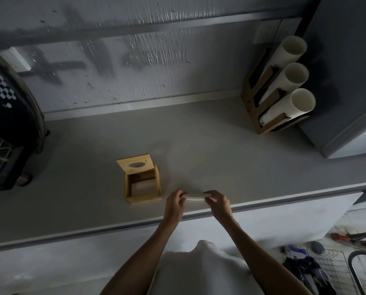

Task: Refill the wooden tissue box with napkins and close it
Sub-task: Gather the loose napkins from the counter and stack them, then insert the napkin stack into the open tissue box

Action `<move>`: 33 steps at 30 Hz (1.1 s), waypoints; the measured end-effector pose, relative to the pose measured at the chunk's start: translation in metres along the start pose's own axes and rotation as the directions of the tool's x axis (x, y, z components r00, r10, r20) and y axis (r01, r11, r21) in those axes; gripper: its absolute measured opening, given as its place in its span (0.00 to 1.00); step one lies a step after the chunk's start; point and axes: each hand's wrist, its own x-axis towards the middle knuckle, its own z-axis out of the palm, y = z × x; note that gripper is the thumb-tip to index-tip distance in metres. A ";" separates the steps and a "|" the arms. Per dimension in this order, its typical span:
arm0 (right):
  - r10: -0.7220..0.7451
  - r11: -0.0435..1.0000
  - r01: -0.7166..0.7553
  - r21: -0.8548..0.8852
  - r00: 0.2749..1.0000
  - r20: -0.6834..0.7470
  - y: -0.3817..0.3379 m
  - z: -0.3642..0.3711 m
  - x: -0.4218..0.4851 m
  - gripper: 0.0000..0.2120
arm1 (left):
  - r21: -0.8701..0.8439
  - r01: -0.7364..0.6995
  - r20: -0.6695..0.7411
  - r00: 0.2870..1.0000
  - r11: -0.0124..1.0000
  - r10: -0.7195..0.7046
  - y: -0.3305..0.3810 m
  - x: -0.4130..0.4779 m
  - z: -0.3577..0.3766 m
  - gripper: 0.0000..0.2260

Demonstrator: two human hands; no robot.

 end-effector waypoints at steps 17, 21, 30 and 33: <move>0.235 0.901 -0.300 0.314 0.945 0.228 -0.050 -0.024 -0.015 0.09 | -0.494 0.539 0.386 0.839 0.682 -0.383 0.007 0.002 -0.065 0.10; 0.237 0.845 -0.352 0.403 0.921 0.308 -0.064 -0.021 -0.033 0.09 | -0.537 0.524 0.420 0.846 0.661 -0.329 0.005 -0.007 -0.091 0.05; 0.182 0.856 -0.288 0.429 0.945 0.271 -0.095 0.021 -0.055 0.12 | -0.511 0.426 0.316 0.901 0.747 -0.298 -0.017 -0.022 -0.141 0.04; 0.182 0.902 -0.235 0.362 0.968 0.174 -0.107 0.041 -0.052 0.11 | -0.462 0.400 0.256 0.914 0.792 -0.313 -0.025 -0.018 -0.154 0.04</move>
